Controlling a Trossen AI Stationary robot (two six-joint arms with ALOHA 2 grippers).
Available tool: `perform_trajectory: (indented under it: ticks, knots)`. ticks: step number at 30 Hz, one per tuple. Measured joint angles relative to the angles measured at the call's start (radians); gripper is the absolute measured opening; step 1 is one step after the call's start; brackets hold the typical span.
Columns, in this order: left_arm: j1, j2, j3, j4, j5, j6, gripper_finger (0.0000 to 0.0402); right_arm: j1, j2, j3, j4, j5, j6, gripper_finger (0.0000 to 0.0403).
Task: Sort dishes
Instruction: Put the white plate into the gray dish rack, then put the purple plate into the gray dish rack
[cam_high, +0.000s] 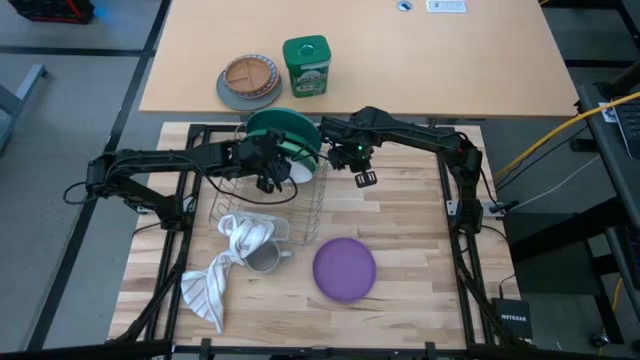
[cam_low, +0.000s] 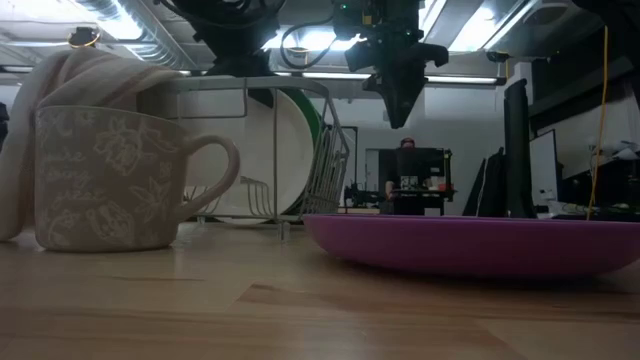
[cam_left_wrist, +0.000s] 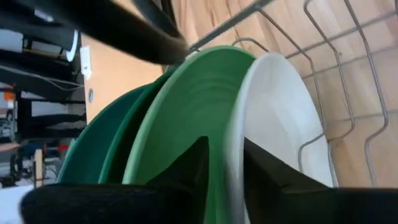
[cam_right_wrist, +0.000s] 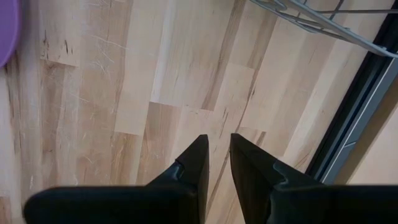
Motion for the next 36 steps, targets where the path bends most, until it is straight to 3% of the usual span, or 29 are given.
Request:
perform_trajectory:
  ticks: [11, 19, 28, 32, 36]
  knots:
    - [-0.016, -0.003, -0.002, 0.089, -0.005, -0.036, 0.0148, 0.0, 0.0, 0.0, -0.004, 0.0, 0.0, 0.0069]
    - [-0.072, -0.015, -0.002, 0.101, -0.051, -0.079, 0.0152, 0.0, 0.0, 0.0, -0.005, 0.001, -0.031, 0.0069]
    - [-0.174, -0.023, -0.002, 0.1, -0.199, -0.137, 0.0153, 0.001, 0.0, 0.0, -0.074, -0.016, -0.013, 0.0069]
    - [-0.223, -0.04, -0.001, 0.095, -0.212, -0.192, 0.0153, 0.001, 0.0, 0.0, -0.112, -0.061, 0.069, 0.0069]
    - [-0.275, -0.054, -0.001, 0.08, -0.215, -0.316, 0.0153, 0.001, 0.0, 0.001, -0.109, -0.18, 0.136, 0.0069]
